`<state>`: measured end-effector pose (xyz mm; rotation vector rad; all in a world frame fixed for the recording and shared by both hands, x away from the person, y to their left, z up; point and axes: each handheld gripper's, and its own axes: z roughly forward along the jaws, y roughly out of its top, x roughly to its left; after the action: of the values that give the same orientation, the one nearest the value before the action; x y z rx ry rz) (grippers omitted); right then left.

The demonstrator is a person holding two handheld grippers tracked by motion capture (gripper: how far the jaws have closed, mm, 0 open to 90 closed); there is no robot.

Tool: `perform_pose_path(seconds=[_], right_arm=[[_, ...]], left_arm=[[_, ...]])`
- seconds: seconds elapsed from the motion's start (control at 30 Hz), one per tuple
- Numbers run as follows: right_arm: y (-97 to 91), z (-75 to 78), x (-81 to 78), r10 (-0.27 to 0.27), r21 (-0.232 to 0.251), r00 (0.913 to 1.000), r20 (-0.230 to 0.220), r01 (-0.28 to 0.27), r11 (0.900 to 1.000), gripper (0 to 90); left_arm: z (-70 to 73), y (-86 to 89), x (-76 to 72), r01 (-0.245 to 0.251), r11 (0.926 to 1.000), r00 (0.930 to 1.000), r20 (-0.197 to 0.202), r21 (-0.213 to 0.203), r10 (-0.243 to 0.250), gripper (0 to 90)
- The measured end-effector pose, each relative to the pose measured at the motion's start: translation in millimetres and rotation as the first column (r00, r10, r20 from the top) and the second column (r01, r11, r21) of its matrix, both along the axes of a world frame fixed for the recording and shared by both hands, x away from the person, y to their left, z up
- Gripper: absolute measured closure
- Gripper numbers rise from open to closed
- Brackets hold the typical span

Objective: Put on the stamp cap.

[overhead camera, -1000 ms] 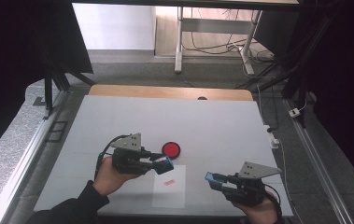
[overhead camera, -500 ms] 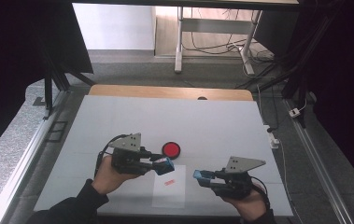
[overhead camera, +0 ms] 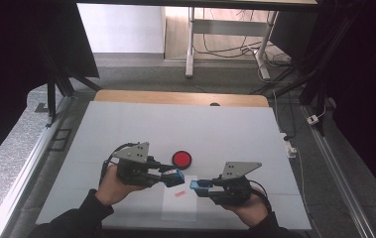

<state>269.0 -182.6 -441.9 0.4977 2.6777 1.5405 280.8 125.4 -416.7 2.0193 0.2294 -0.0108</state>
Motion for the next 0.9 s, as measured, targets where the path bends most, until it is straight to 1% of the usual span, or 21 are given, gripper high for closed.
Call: perform_pose_path(seconds=[0.23,0.37,0.5,0.7,0.9], right_arm=[[14.7,-5.1,3.3,0.067,-0.017,0.9977,-0.008,-0.067,0.9976,67.9],[21.4,-8.1,5.0,0.097,-0.021,0.9953,-0.005,-0.097,0.9951,68.0],[28.2,-10.3,6.5,0.124,-0.016,0.9922,-0.014,-0.124,0.9922,68.0],[38.5,-11.3,7.9,0.155,-0.019,0.9878,-0.012,-0.156,0.9876,68.0],[44.7,-11.8,8.5,0.174,-0.023,0.9848,-0.008,-0.174,0.9845,68.0]], left_arm=[[0.0,0.0,-0.4,0.029,0.9996,0.9995,0.012,0.002,-0.029,70.1],[-0.1,-1.5,-1.2,0.046,0.999,0.9988,0.017,0.001,-0.046,70.2],[-1.0,-3.3,-2.1,0.064,0.998,0.9975,0.029,0.006,-0.064,70.2],[-1.8,-5.0,-3.0,0.091,0.9958,0.9949,0.043,0.006,-0.091,70.1],[-2.3,-5.7,-3.5,0.115,0.9934,0.9918,0.056,0.004,-0.115,70.2]])
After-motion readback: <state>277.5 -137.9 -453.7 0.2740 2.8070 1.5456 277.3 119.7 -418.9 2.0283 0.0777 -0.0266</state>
